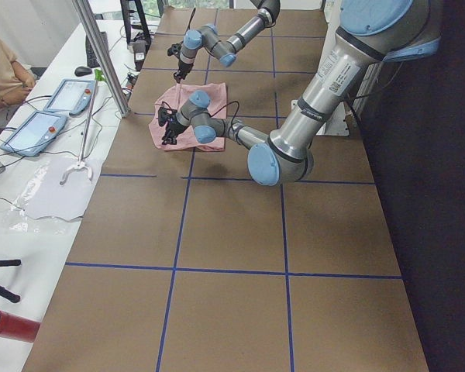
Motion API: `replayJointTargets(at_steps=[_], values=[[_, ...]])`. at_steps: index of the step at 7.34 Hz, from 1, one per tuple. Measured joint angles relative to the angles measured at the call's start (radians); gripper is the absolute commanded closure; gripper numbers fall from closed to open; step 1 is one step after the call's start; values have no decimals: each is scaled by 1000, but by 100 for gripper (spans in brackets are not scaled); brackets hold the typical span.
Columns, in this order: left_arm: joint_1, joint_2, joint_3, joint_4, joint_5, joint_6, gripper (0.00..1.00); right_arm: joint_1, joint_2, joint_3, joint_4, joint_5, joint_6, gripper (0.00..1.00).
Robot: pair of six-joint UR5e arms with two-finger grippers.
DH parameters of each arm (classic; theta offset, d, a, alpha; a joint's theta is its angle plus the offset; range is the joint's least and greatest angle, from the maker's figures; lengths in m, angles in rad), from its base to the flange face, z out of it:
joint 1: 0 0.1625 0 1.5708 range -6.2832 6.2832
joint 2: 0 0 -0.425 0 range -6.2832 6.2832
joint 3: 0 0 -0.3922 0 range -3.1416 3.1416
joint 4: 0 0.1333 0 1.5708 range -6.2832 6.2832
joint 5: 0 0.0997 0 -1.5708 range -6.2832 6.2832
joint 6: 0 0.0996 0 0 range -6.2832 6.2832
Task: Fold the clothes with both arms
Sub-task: 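Release the hem at the collar and raise both grippers, then move the right gripper to the folded shirt's corner nearest the robot and grasp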
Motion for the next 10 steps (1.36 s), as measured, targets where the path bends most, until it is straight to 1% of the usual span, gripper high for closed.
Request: replayJointTargets(at_steps=[1,2,3,4,5,6,7,9,10], values=[[-6,2,-10,-7,-11,-1,60,2,-15,39,0,12,0,0],[-18,6,-26,-17,-45,-1,60,3,-60,125,1,40,2,0],[-31,23,-52,-24,-86,-1,60,-5,-139,254,1,81,9,0],[-39,46,-84,-26,-108,0,61,-31,-232,392,0,117,38,0],[-44,60,-101,-27,-117,0,61,-65,-313,504,0,134,97,17],[-52,67,-108,-27,-125,0,61,-97,-376,581,1,141,164,33],[-59,73,-111,-26,-137,0,62,-122,-418,616,1,141,220,38],[-77,97,-113,-22,-191,1,62,-163,-446,617,0,139,317,38],[-83,102,-113,-18,-213,1,62,-172,-449,611,0,138,337,38]])
